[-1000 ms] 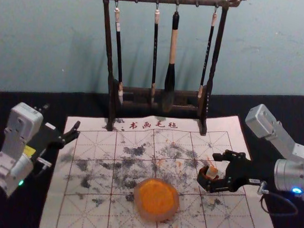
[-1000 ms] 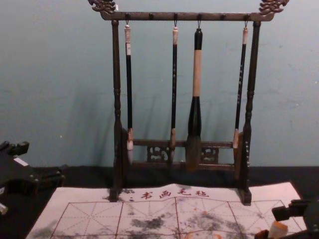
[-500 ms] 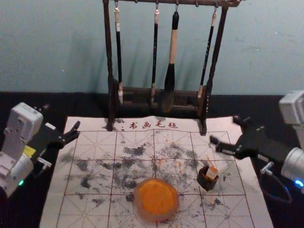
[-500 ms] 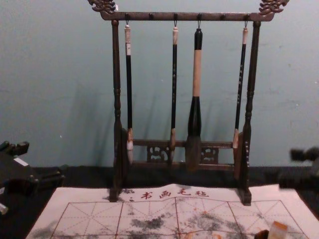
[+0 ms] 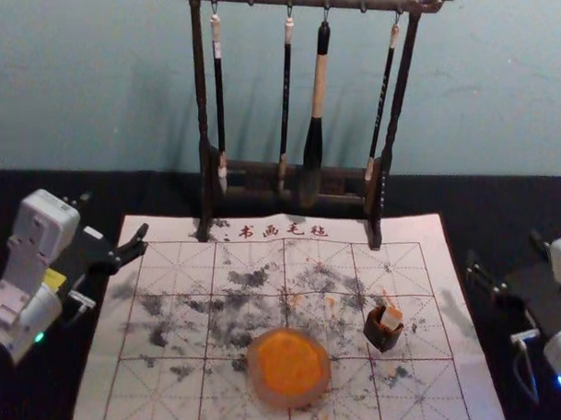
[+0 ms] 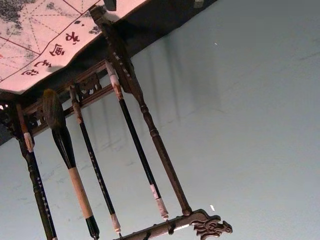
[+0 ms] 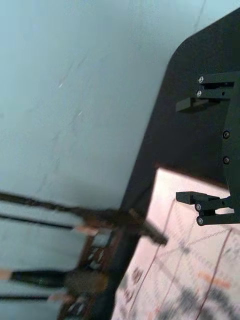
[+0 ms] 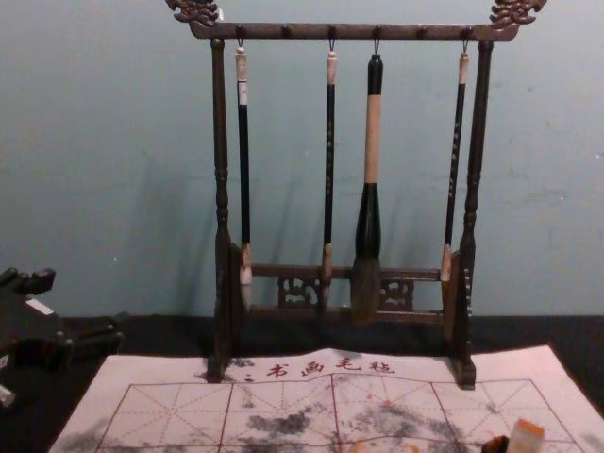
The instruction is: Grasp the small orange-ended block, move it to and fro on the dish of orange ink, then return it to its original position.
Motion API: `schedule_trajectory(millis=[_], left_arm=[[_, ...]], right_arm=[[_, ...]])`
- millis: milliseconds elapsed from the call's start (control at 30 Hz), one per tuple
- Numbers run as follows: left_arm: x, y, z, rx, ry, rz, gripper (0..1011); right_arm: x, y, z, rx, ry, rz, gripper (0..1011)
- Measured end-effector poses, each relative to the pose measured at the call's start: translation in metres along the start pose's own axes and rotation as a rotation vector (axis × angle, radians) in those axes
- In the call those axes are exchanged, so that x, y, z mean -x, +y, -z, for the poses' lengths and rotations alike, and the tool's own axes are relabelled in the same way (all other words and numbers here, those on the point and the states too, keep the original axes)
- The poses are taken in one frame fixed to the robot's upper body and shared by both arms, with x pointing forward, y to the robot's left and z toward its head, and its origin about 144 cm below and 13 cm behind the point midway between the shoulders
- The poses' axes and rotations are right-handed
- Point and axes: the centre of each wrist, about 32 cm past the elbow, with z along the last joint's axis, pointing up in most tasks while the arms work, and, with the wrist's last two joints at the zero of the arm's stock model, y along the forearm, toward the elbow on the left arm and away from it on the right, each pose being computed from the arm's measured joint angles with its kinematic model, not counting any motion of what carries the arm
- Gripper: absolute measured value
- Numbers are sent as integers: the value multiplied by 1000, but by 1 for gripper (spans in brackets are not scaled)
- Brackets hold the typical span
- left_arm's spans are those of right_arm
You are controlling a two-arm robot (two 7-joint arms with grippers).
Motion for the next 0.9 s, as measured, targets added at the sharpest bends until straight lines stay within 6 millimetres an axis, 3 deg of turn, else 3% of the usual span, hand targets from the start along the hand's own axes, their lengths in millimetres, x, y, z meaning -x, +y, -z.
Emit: schedule_trajectory(millis=[233, 900], left_arm=[[0, 0, 0, 0, 0, 0, 1001], [0, 0, 0, 0, 0, 0, 1001]], right_arm=[[3, -3, 12, 24, -5, 59, 1002], [3, -3, 12, 22, -9, 57, 1002]])
